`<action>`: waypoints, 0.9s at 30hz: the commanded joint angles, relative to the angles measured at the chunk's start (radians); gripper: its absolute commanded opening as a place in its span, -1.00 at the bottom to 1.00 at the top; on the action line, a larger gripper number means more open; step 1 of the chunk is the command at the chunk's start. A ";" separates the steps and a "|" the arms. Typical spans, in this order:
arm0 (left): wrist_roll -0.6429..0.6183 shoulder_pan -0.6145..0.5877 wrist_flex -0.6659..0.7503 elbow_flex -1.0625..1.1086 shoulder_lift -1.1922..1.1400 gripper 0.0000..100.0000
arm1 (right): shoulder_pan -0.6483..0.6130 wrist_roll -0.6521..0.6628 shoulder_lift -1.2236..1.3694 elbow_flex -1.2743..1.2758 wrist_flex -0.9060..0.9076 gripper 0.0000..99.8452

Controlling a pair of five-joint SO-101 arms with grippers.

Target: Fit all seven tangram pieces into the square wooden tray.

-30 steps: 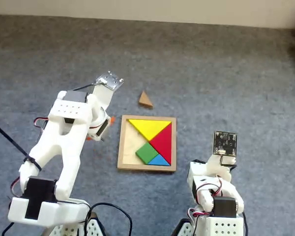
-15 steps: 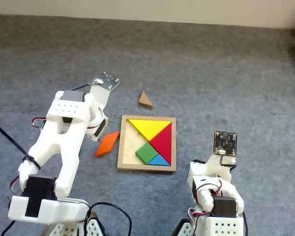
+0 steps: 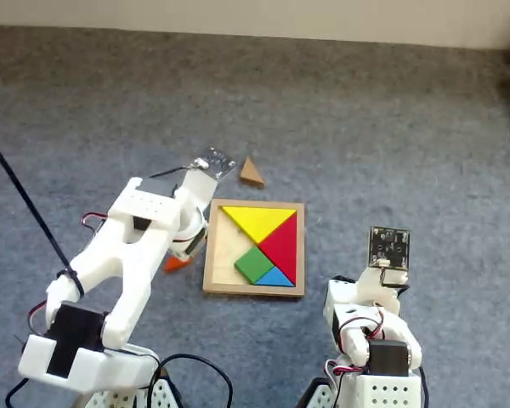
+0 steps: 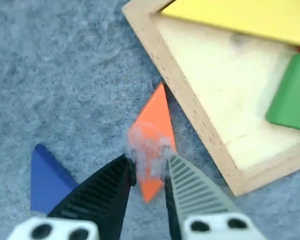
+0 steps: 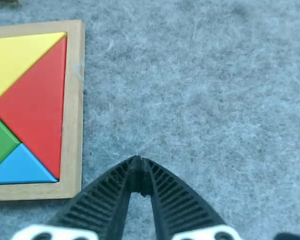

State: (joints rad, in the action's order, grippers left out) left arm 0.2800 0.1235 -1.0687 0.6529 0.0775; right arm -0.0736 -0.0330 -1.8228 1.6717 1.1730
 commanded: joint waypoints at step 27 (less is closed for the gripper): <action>-0.044 -0.044 -0.095 -0.119 -0.027 -0.66 | 0.012 -0.009 -0.013 0.140 0.007 -0.99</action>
State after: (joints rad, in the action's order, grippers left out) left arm 0.2447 0.0944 -1.1500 0.5547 -0.0667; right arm -0.0736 -0.0330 -1.8228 1.6717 1.1730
